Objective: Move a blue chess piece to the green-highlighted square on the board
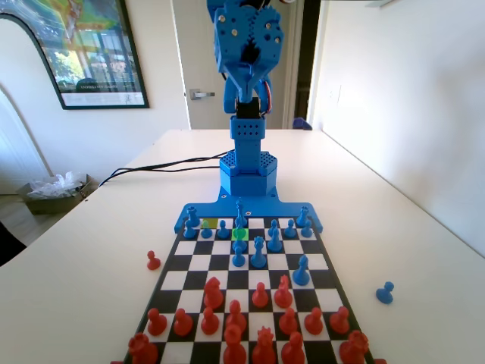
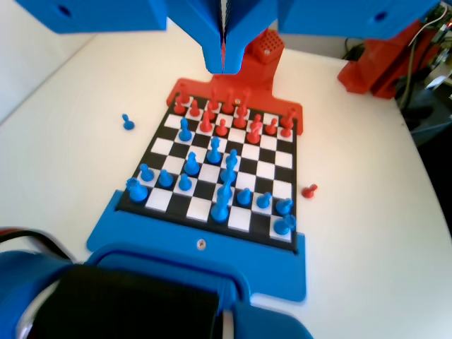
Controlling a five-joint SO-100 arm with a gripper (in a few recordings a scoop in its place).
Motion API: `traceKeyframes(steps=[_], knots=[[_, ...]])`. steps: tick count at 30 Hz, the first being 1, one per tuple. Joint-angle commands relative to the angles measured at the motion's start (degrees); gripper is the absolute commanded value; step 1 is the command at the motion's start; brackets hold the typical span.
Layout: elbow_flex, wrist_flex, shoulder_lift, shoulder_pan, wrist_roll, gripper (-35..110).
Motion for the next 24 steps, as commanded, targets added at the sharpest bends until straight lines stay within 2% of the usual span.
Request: traceKeyframes(steps=[1,6,20,24], knots=[[0.8,-0.8,3.4,-0.6,1.1,1],[1.8,-4.4,8.8,-1.1,2.2,1],[2.0,-6.4,17.1,-1.1,2.4,1],[2.1,-6.9,19.2,0.6,2.4,8]])
